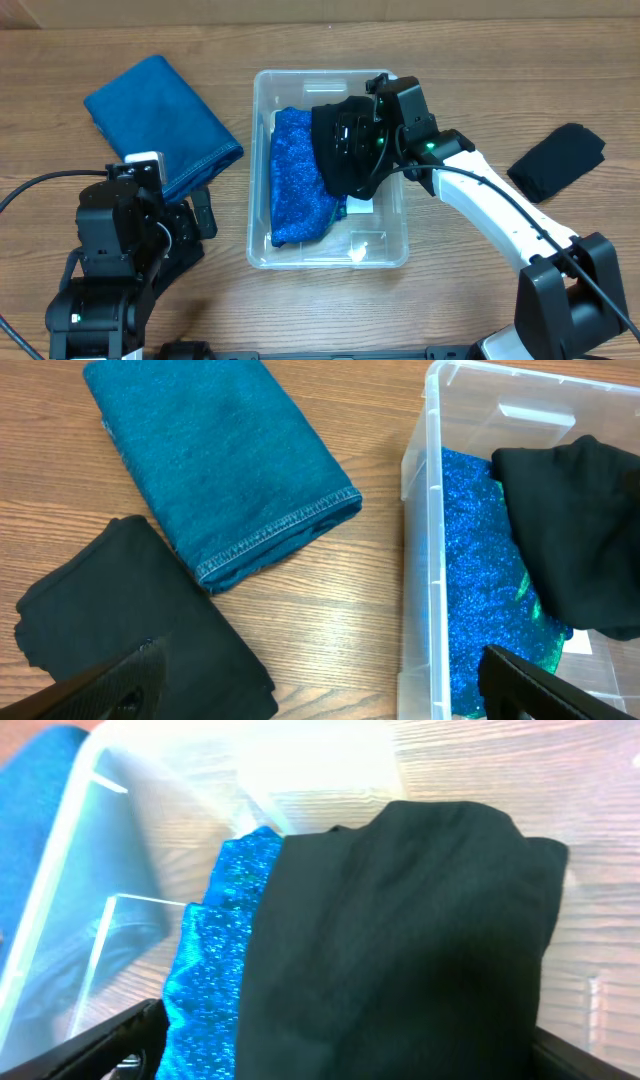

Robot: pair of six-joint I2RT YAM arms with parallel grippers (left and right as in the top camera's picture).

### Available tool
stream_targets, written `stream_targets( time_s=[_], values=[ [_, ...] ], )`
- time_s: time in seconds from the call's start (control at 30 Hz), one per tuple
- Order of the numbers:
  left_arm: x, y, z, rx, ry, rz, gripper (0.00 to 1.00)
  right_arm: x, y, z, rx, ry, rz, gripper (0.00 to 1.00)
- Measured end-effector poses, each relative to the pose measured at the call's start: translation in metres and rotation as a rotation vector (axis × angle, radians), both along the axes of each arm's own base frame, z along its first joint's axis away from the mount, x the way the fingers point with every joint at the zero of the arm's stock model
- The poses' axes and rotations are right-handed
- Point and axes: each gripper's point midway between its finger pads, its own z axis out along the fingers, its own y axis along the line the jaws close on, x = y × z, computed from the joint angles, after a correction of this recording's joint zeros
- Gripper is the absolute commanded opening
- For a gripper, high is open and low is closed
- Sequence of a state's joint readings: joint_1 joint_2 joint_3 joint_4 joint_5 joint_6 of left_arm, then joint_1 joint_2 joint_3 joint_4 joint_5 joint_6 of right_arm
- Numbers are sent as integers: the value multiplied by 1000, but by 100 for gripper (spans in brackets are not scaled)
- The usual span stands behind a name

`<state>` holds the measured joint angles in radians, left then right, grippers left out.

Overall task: Pack container
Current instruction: 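Lower the black cloth into the bin beside the blue cloth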

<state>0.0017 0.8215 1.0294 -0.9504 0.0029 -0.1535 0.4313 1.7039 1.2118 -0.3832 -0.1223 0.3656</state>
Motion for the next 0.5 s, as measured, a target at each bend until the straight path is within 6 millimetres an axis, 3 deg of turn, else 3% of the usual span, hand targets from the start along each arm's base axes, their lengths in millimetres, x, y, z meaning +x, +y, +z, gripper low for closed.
stream_targets(
  time_s=[0.27,0.37,0.43,0.5],
  values=[
    [0,0,0,0,0,0,100,-6,-17,2,-125,42,-53,100],
    [0,0,0,0,-1,0,100,-2,-18,26,-207,-8,-57,100],
    [0,0,0,0,0,0,100,3,-5,58,-216,-92,-35,78],
    [0,0,0,0,0,0,100,-1,4,73,-215,-127,4,38]
  ],
)
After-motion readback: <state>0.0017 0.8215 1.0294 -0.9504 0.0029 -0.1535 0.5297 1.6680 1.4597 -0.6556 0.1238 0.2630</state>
